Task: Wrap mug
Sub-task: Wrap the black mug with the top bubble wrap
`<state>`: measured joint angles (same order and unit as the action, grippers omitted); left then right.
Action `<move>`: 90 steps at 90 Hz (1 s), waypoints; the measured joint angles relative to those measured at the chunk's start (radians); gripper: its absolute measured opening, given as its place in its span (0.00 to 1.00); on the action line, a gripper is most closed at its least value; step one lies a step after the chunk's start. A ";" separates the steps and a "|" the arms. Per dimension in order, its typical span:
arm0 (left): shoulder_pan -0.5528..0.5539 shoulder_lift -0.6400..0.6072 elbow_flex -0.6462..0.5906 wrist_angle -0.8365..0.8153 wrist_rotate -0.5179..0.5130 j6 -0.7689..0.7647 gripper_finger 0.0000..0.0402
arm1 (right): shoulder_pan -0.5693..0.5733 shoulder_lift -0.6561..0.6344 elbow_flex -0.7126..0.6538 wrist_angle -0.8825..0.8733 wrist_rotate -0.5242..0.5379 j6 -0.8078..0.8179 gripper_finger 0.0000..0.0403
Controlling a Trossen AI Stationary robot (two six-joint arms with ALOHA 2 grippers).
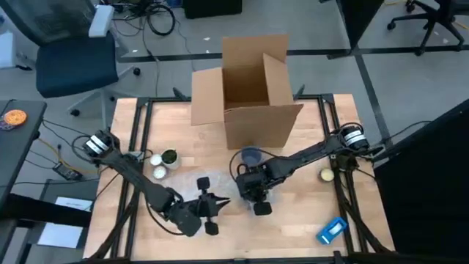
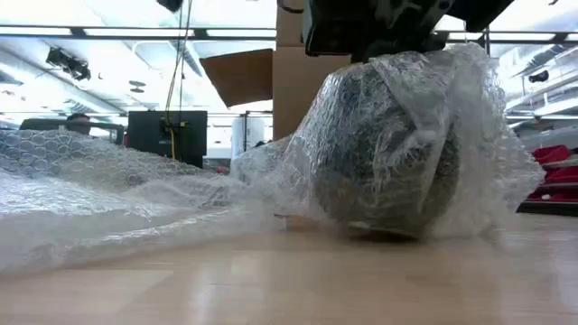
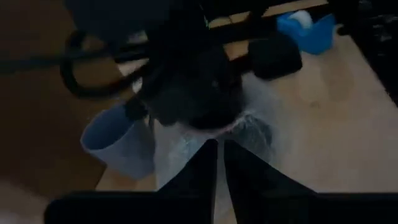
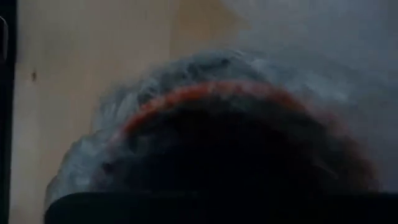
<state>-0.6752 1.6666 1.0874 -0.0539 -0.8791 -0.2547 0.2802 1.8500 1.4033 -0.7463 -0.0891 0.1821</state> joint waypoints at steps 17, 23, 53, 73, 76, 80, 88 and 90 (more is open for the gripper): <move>0.001 0.032 0.000 -0.001 0.001 -0.012 0.04 | 0.001 -0.122 0.000 -0.038 0.014 0.037 0.00; 0.001 0.033 0.000 -0.002 0.001 -0.012 0.04 | 0.007 -0.162 0.000 -0.037 0.015 0.048 0.00; 0.001 0.032 0.000 -0.005 0.001 -0.019 0.04 | 0.071 -0.162 0.002 0.032 -0.039 0.031 0.00; 0.003 0.070 0.001 -0.025 0.054 -0.117 0.04 | 0.081 -0.065 0.002 0.074 -0.094 0.035 0.00; 0.003 0.088 0.001 -0.021 0.066 -0.125 0.04 | 0.079 -0.052 0.002 0.075 -0.093 0.035 0.00; 0.005 0.114 0.001 -0.006 0.087 -0.134 0.04 | 0.074 -0.038 0.003 0.083 -0.091 0.035 0.00; 0.017 0.165 0.001 0.027 0.131 -0.143 0.04 | 0.055 -0.004 0.004 0.107 -0.095 0.034 0.00; 0.020 0.177 0.001 0.036 0.146 -0.144 0.04 | 0.051 0.005 0.004 0.110 -0.094 0.032 0.00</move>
<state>-0.6548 1.8439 1.0882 -0.0181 -0.7334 -0.3985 0.3313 1.8545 1.4071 -0.6361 -0.1833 0.2142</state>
